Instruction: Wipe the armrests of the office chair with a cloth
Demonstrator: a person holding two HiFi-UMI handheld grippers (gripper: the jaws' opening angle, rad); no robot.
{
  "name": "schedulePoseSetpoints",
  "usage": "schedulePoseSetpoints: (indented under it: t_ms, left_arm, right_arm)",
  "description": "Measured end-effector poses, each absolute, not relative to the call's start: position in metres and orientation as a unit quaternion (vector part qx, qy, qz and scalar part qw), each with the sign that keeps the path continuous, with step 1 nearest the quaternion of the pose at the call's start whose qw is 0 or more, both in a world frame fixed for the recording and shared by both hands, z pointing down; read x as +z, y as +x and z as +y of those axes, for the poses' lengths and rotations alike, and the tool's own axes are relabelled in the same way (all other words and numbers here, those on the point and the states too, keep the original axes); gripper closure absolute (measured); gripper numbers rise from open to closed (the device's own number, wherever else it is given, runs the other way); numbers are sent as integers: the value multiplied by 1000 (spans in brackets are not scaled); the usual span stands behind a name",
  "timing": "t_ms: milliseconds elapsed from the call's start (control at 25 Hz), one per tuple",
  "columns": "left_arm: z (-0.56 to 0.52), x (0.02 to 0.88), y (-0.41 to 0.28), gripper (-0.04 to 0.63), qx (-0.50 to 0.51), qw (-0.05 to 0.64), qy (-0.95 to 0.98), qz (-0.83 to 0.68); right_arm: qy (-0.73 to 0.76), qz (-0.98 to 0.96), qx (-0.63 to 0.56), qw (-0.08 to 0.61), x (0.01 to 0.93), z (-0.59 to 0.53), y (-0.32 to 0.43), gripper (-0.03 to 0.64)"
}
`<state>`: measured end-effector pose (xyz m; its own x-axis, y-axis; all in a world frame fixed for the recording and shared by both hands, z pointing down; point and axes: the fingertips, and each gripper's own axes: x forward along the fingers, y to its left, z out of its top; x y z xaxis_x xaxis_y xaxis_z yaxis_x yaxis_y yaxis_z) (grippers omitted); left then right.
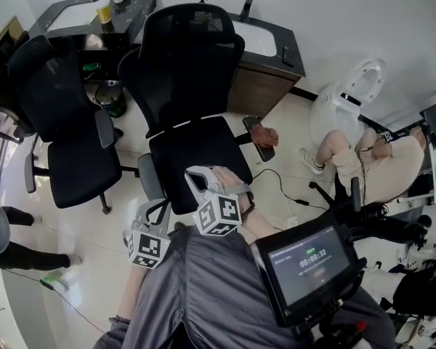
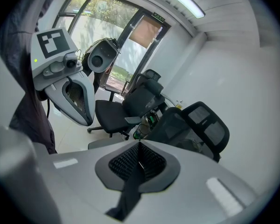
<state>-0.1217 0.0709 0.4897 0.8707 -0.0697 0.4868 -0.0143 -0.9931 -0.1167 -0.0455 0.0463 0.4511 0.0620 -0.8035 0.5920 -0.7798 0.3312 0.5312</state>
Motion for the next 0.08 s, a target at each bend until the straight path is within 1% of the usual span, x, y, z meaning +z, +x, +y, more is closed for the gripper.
schedulePoseSetpoints:
  t_ms: [80]
  left_arm:
    - [71,490,-121,578,-253,55,-966,21]
  right_arm:
    - [578,-685,-14,444,451,46,-46,617]
